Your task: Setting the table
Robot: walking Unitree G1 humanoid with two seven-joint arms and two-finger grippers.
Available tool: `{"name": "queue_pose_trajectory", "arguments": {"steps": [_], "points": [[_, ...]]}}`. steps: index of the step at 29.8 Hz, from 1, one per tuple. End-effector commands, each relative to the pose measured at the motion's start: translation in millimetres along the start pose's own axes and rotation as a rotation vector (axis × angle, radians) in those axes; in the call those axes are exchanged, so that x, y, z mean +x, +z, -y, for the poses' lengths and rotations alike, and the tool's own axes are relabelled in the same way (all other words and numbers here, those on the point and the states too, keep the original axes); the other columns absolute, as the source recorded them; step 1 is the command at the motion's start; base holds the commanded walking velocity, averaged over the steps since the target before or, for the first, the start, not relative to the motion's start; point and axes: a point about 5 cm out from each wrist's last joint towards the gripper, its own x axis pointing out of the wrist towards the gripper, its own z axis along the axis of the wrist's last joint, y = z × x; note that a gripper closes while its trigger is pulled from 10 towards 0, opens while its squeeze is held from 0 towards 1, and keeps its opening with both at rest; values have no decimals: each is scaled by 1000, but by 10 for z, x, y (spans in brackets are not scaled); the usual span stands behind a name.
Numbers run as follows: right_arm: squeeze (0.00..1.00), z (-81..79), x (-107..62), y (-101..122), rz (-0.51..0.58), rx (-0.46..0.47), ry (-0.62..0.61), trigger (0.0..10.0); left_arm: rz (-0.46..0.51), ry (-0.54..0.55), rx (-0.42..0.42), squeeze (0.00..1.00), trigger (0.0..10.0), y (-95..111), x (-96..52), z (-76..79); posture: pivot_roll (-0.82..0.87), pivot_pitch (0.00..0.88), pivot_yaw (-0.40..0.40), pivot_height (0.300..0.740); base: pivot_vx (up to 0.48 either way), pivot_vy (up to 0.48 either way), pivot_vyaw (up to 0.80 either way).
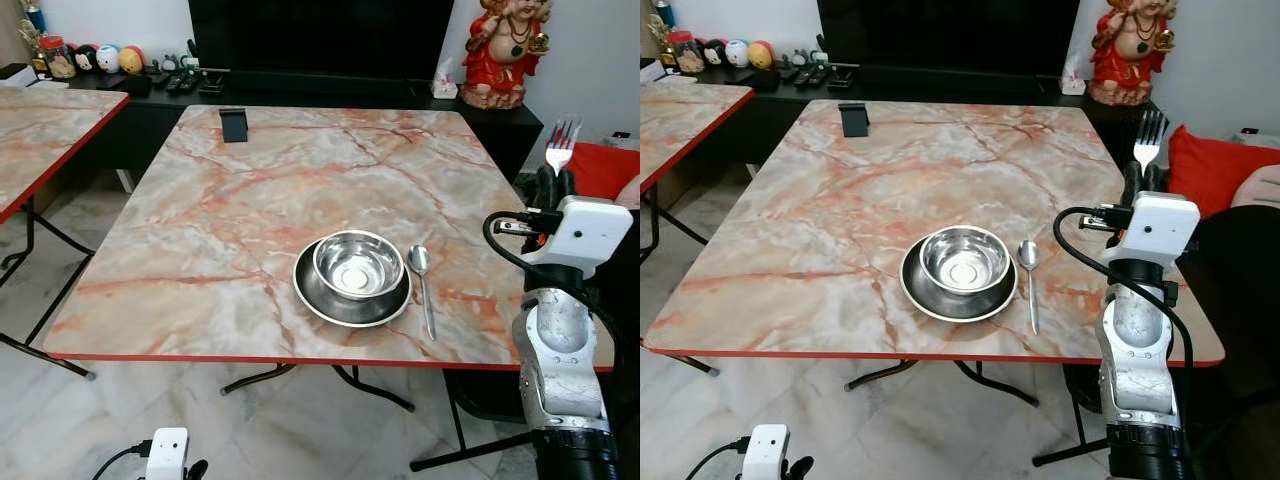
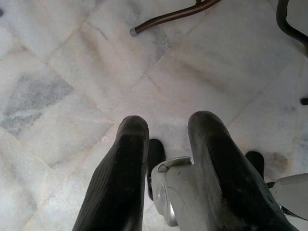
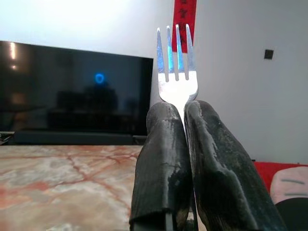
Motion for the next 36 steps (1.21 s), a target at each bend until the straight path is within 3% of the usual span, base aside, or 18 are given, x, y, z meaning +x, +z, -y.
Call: {"name": "queue_pose_trajectory", "arguments": {"steps": [1,23,36], "points": [[0,3,29,18,0,5,-2,10000,-26,-4,-12,0,10000,-50,-9,6,25,0,-42,727,0,0,0],[0,-35,34,-6,-16,13,4,10000,-19,3,-7,0,10000,-33,-5,3,27,0,-44,727,238,0,0],[0,-7,19,-23,-27,1,0,10000,-23,0,0,0,10000,-40,-5,9,22,0,-43,727,0,0,0]]}}
